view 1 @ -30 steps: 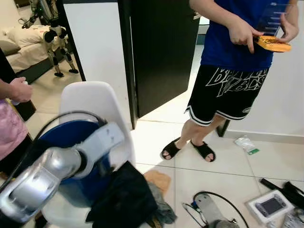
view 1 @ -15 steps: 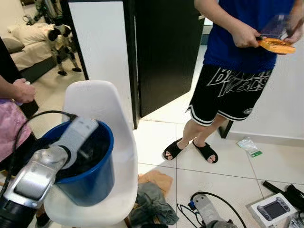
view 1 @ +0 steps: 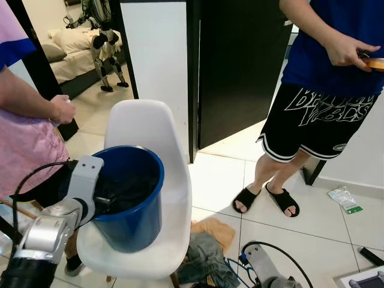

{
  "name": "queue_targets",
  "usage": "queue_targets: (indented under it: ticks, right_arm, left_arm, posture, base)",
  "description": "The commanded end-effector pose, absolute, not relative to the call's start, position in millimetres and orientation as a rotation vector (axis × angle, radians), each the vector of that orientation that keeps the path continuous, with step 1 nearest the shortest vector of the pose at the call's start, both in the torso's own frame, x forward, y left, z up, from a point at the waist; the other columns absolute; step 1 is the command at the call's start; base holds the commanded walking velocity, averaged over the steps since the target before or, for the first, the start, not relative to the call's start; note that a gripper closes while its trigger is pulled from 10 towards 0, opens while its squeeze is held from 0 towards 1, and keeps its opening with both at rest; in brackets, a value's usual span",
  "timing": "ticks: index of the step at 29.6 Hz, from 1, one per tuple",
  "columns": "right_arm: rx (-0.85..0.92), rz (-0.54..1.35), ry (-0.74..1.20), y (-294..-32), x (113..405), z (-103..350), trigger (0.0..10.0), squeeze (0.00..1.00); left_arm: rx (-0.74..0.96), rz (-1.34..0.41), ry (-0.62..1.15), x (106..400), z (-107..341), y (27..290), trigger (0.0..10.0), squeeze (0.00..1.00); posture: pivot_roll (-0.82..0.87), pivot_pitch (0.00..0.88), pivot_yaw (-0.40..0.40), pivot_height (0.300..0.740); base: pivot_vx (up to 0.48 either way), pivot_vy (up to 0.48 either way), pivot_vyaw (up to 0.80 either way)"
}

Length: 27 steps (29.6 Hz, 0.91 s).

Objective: Hang hanger

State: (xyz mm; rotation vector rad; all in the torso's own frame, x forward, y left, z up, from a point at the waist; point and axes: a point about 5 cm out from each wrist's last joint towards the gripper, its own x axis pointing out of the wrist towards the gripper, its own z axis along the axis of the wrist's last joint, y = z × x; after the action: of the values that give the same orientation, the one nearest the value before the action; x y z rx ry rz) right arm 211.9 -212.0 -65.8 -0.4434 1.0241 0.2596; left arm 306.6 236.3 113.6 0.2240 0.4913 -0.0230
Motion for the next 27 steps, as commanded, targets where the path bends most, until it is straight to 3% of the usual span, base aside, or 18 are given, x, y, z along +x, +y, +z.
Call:
queue_targets:
  ticks: [1, 8, 15, 27]
  right_arm:
    - [-0.42, 0.265, 1.022, -208, 212, -66, 10.0, 0.0]
    - [-0.465, 0.248, 1.03, -211, 212, -66, 10.0, 0.0]
    - [-0.461, 0.249, 1.033, -210, 212, -66, 10.0, 0.0]
    - [-0.463, 0.25, 1.038, -209, 210, -68, 10.0, 0.0]
  left_arm:
    - [0.231, -0.005, 0.489, 308, 111, 240, 10.0, 0.0]
    - [0.196, -0.148, 0.416, 320, 113, 220, 10.0, 0.0]
    - [0.204, -0.296, 0.518, 321, 84, 206, 10.0, 0.0]
    - [0.238, -0.258, 0.574, 328, 65, 213, 10.0, 0.0]
  posture:
    - [0.0, 0.019, 0.011, 0.74]
    - [-0.01, 0.023, 0.008, 0.74]
    - [-0.02, 0.035, 0.01, 0.74]
    - [-0.04, 0.063, 0.002, 0.74]
  base:
    - [0.0, 0.0, 0.77]
    - [0.0, 0.0, 0.22]
    - [0.0, 0.0, 0.0]
    - [0.0, 0.0, 0.0]
